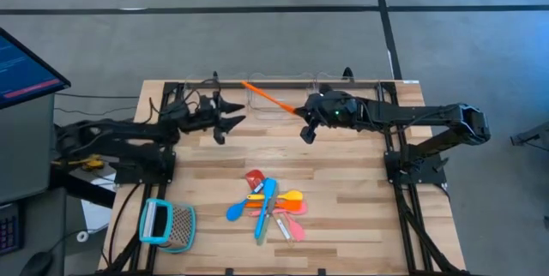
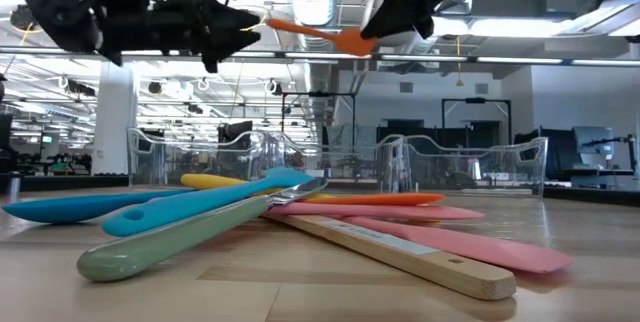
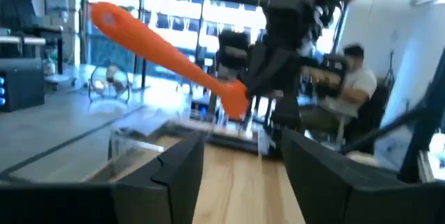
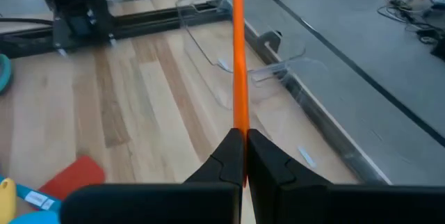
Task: Pick & Place Kitchen Items
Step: Put the right orange spatula into the middle transparent bin
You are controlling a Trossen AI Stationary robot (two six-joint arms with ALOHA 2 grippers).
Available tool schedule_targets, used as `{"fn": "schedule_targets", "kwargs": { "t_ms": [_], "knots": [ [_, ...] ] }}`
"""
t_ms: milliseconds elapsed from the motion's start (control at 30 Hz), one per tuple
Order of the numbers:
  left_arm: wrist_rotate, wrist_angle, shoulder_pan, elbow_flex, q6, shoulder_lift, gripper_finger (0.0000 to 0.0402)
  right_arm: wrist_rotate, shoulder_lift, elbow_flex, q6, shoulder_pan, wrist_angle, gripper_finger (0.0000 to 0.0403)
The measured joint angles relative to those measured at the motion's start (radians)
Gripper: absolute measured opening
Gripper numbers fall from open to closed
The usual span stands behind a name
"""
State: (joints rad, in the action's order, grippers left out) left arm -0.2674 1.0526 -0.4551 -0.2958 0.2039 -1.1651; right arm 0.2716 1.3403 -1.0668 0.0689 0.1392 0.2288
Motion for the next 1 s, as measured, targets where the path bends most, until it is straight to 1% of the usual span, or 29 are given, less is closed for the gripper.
{"fn": "schedule_targets", "kwargs": {
  "t_ms": [67, 133, 333, 467, 567, 800, 1000],
  "knots": [
    [-0.059, 0.162, -0.015, -0.001, 0.030, -0.075, 0.0191, -0.011, 0.000, 0.000, -0.001, 0.004, -0.007, 0.0000],
    [-0.121, 0.275, -0.027, -0.023, 0.073, -0.141, 0.0189, -0.013, 0.000, 0.000, -0.004, 0.006, -0.006, 0.0000],
    [-0.146, 0.280, -0.054, -0.128, 0.099, -0.305, 0.0178, -0.012, 0.000, 0.000, -0.037, 0.007, -0.041, 0.0000],
    [-0.239, 0.290, -0.052, -0.215, 0.140, -0.373, 0.0172, -0.016, 0.000, 0.000, -0.045, 0.006, -0.051, 0.0000],
    [-0.281, 0.290, -0.057, -0.259, 0.180, -0.392, 0.0168, -0.016, 0.000, 0.000, -0.045, 0.005, -0.051, 0.0000],
    [-0.285, 0.293, -0.107, -0.272, 0.218, -0.393, 0.0167, -0.025, -0.013, 0.000, -0.045, -0.002, -0.057, 0.0000],
    [-0.288, 0.298, -0.130, -0.272, 0.249, -0.388, 0.0167, -0.039, -0.066, 0.000, -0.045, -0.010, -0.077, 0.0000]
  ]
}}
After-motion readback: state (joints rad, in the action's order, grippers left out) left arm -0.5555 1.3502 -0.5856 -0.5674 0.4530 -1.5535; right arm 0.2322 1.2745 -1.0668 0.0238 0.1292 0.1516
